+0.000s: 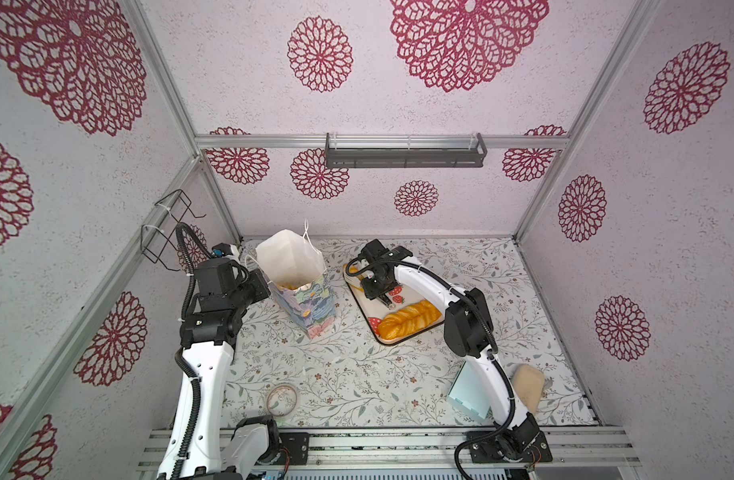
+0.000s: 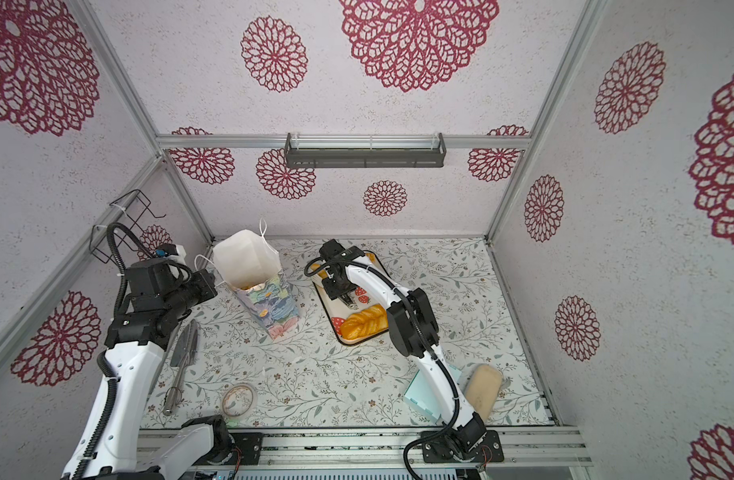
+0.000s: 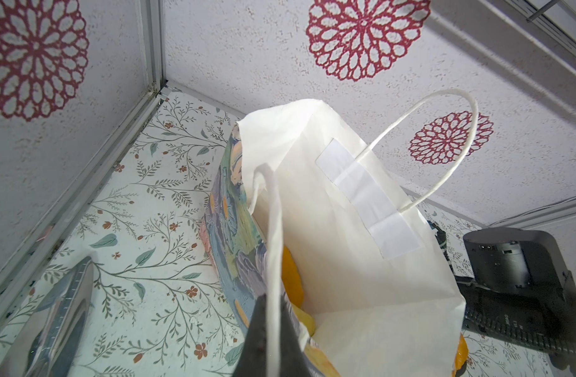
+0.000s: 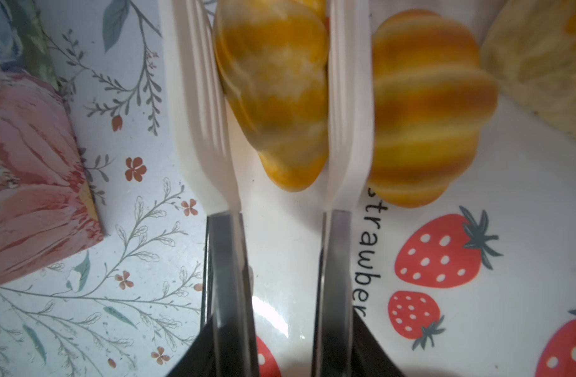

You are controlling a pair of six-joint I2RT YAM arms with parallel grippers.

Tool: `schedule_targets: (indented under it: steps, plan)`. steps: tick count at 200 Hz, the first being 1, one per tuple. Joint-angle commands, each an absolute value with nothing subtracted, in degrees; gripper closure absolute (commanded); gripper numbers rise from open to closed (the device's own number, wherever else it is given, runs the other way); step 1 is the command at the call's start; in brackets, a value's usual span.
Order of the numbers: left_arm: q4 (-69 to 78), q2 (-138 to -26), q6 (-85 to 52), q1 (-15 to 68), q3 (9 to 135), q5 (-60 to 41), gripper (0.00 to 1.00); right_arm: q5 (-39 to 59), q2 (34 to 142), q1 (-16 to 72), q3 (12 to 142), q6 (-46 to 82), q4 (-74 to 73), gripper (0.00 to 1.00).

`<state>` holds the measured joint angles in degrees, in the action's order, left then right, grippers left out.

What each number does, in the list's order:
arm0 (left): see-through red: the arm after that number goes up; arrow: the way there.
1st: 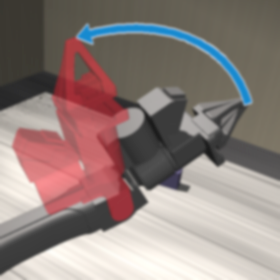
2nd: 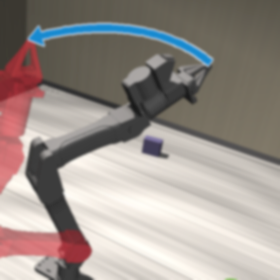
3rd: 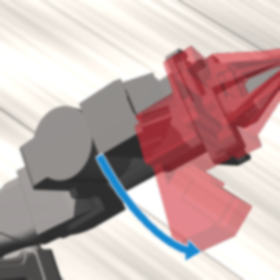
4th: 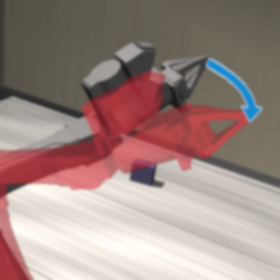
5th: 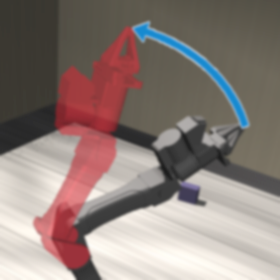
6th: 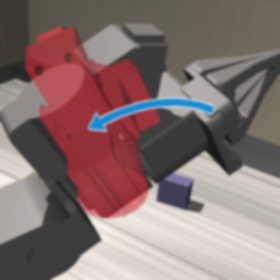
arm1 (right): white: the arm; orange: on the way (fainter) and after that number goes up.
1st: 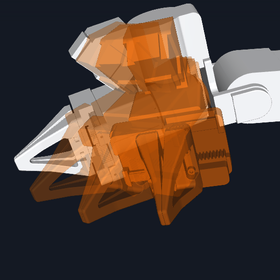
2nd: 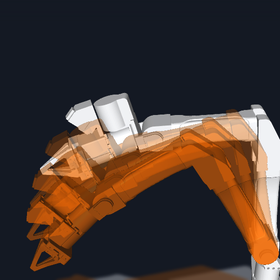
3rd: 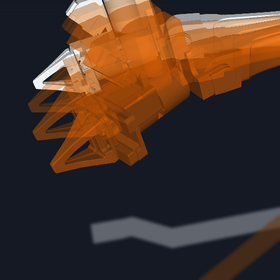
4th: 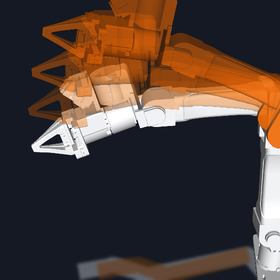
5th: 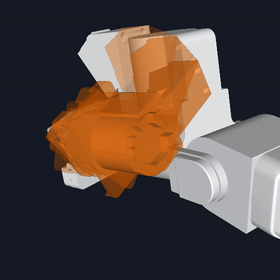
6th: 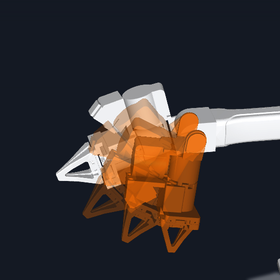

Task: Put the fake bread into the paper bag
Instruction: 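Lower the open tongs around a striped yellow roll on the tray, then close the tongs on the striped roll and lift it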

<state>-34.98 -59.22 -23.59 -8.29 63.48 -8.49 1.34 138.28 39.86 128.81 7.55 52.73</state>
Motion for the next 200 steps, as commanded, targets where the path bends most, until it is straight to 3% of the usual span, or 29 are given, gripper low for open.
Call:
schedule_targets:
  steps: [1, 200]
  plan:
    - [-34.2, -59.1, -23.6, -8.8, 62.8, -8.7, 0.99, 0.2, 132.3, 40.1, 127.5, 7.3, 50.4, 0.56]
    - [-34.1, -59.5, -23.9, -8.9, 62.8, -9.1, 0.99, -2.1, 116.2, 39.7, 110.0, 9.3, 42.0, 0.60]
